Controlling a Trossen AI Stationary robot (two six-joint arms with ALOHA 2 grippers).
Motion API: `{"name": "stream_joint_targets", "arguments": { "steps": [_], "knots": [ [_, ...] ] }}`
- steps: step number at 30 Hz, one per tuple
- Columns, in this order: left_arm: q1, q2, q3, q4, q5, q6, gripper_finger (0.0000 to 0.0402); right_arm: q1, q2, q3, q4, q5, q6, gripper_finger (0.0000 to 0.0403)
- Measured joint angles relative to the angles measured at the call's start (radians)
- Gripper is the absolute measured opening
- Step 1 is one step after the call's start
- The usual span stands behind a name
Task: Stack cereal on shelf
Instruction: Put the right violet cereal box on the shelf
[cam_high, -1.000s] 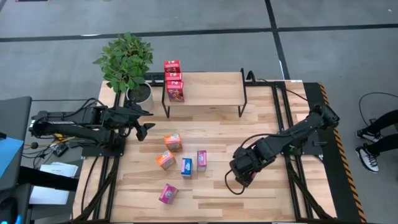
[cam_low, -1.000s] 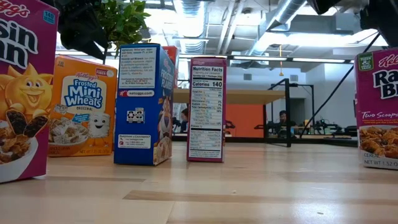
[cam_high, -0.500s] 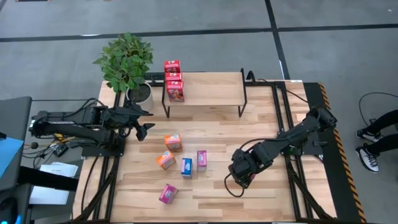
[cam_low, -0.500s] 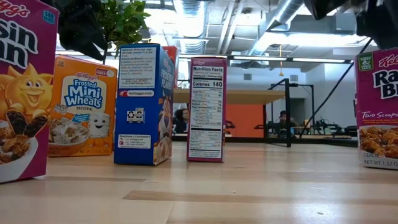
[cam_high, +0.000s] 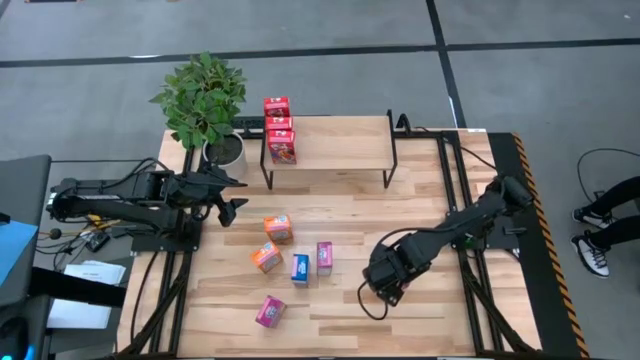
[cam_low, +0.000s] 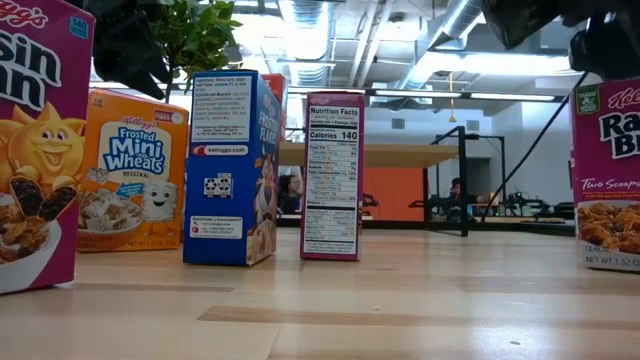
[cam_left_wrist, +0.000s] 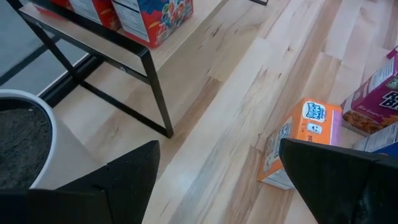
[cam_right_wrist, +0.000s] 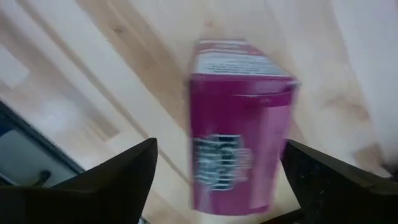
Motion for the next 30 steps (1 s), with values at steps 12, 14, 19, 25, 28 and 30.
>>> {"name": "stream_joint_targets", "arguments": {
  "steps": [12, 14, 19, 25, 28, 30],
  "knots": [
    [0.0, 0.0, 0.0, 0.0, -0.014, 0.004, 0.0321, -0.003, 0.009, 0.0, -0.004, 0.005, -0.009, 0.0278],
    [0.0, 0.0, 0.0, 0.0, -0.015, 0.005, 0.0321, -0.008, 0.008, 0.0, -0.003, 0.005, -0.009, 0.0275],
    [0.0, 0.0, 0.0, 0.0, -0.019, 0.005, 0.0321, -0.013, 0.008, 0.0, -0.004, 0.008, -0.019, 0.0274],
    [0.0, 0.0, 0.0, 0.0, -0.02, 0.005, 0.0321, -0.016, 0.008, 0.0, -0.004, 0.011, -0.019, 0.0274],
    [0.0, 0.0, 0.0, 0.0, -0.02, 0.006, 0.0321, -0.016, 0.008, 0.0, -0.004, 0.011, -0.019, 0.0274],
    [0.0, 0.0, 0.0, -0.001, -0.02, 0.009, 0.0321, -0.016, 0.008, 0.0, -0.004, 0.011, -0.019, 0.0274]
  ]
}}
